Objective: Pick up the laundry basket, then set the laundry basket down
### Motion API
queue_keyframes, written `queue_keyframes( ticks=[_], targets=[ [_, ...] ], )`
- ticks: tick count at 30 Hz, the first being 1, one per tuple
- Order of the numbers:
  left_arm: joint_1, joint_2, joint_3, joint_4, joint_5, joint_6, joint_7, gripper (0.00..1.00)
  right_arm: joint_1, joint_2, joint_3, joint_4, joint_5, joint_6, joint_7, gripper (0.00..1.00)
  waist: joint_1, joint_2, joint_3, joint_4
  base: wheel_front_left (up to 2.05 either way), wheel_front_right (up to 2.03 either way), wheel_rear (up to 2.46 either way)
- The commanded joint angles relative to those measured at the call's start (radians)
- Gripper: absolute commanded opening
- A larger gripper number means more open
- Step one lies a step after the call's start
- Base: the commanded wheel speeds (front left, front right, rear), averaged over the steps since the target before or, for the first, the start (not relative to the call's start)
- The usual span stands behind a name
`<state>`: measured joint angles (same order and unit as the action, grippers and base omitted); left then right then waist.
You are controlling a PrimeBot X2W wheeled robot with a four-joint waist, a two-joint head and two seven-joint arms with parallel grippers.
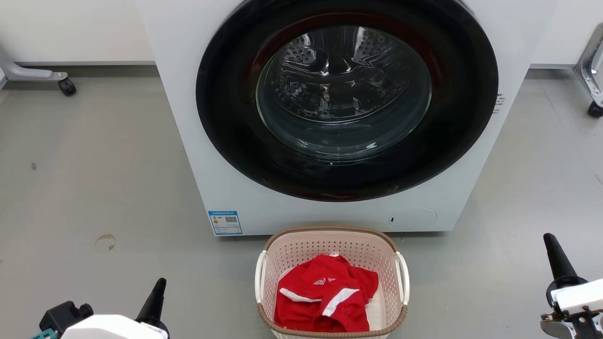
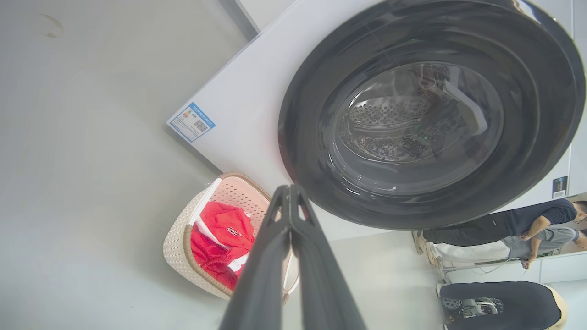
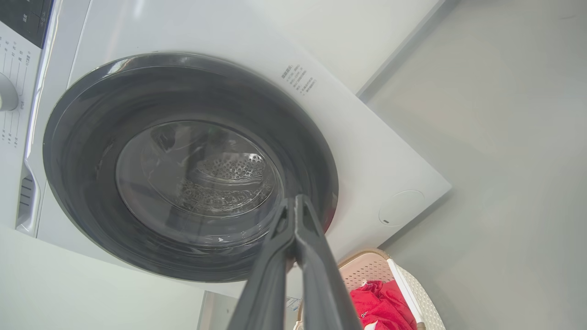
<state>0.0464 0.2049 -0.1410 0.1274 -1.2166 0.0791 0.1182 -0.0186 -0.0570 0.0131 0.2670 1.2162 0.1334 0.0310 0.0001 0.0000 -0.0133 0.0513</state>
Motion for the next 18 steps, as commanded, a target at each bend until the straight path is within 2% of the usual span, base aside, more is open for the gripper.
queue_keyframes(
  ticks=[1,18],
  targets=[
    [-0.064,0.005,0.037,-0.015,-0.019,-0.015,-0.009,0.00,-0.055,-0.023,-0.002,-0.024,0.019,-0.002,0.006,0.00,0.0000,0.0000,0.000,-0.001,0.00,0.00,0.00],
    [-0.096,-0.050,0.112,0.032,-0.155,-0.085,-0.010,0.00,-0.067,-0.013,-0.047,-0.023,0.153,-0.002,0.034,0.00,0.0000,0.0000,0.006,-0.019,0.00,0.00,0.00]
  ],
)
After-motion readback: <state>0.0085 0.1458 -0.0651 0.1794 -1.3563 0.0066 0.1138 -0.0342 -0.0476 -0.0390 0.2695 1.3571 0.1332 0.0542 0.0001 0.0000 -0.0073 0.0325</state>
